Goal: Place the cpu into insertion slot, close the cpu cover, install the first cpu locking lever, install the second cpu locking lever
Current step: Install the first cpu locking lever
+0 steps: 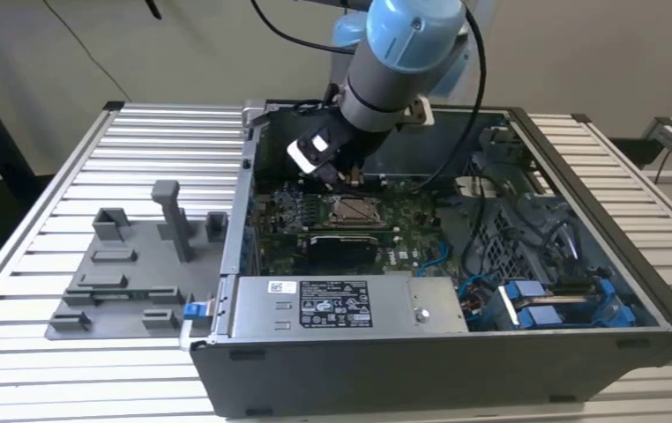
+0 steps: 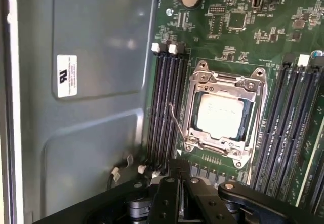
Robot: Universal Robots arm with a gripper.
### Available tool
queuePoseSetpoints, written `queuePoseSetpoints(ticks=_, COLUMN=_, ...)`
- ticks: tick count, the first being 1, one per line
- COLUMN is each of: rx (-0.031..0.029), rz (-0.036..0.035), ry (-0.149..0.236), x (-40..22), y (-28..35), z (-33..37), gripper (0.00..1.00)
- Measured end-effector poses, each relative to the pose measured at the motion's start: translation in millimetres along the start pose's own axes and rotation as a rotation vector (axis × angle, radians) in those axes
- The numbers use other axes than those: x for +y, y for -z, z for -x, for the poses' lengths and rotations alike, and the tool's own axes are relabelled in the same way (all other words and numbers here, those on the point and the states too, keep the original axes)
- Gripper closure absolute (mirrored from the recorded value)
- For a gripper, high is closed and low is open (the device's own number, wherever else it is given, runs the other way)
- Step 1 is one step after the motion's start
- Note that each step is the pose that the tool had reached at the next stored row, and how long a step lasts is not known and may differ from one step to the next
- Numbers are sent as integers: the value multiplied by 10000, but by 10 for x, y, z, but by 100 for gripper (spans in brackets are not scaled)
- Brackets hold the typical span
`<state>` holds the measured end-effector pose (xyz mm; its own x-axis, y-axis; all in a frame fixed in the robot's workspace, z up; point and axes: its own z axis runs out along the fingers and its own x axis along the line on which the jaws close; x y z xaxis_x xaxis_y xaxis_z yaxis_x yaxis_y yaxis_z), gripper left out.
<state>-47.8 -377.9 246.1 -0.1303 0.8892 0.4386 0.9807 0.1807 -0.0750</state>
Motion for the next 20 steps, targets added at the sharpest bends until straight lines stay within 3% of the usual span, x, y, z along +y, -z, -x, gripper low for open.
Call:
queuePoseSetpoints(ticks=3, rx=-57, rz=-113, ry=464, x=-2, y=12, z=-5, gripper=89)
queuePoseSetpoints(ticks=4, rx=-80, rz=-133, ry=630, x=-2, y=13, z=-5, gripper=89)
queuePoseSetpoints(ticks=5, rx=-105, rz=-107, ry=771, x=-3, y=13, z=-5, gripper=89)
queuePoseSetpoints(ticks=6, rx=-150, rz=-10, ry=926, x=-2, y=15, z=-5, gripper=89)
queuePoseSetpoints(ticks=13, rx=-459, rz=880, ry=1936, x=-2, y=13, z=-5, gripper=89)
queuePoseSetpoints(ticks=16, rx=-587, rz=1219, ry=2428, x=-2, y=12, z=-4, gripper=89)
queuePoseSetpoints(ticks=17, rx=-627, rz=1312, ry=2597, x=-2, y=12, z=-4, gripper=89)
queuePoseSetpoints(ticks=18, rx=-651, rz=1361, ry=2756, x=-1, y=10, z=-4, gripper=89)
queuePoseSetpoints(ticks=20, rx=-658, rz=1311, ry=3085, x=0, y=7, z=-2, gripper=89)
